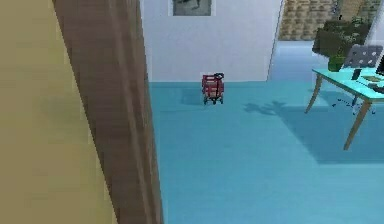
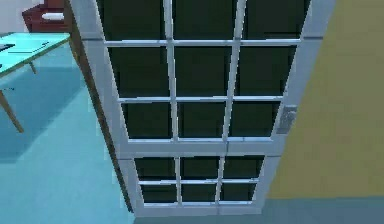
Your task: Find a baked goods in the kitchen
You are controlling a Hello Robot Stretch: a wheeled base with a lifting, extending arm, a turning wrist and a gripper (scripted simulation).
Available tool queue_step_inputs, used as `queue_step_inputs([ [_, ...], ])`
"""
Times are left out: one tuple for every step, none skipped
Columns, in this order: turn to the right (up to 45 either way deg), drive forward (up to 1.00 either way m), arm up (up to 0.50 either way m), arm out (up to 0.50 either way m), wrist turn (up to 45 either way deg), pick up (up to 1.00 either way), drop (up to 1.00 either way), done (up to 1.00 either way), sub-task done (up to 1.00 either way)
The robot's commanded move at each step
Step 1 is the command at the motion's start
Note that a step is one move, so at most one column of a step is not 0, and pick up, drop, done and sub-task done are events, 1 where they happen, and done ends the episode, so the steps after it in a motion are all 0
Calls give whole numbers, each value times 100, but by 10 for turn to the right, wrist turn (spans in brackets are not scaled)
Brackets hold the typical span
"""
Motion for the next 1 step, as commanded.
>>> queue_step_inputs([
  [450, 0, 0, 0, 0, 0, 0, 0, 0],
])
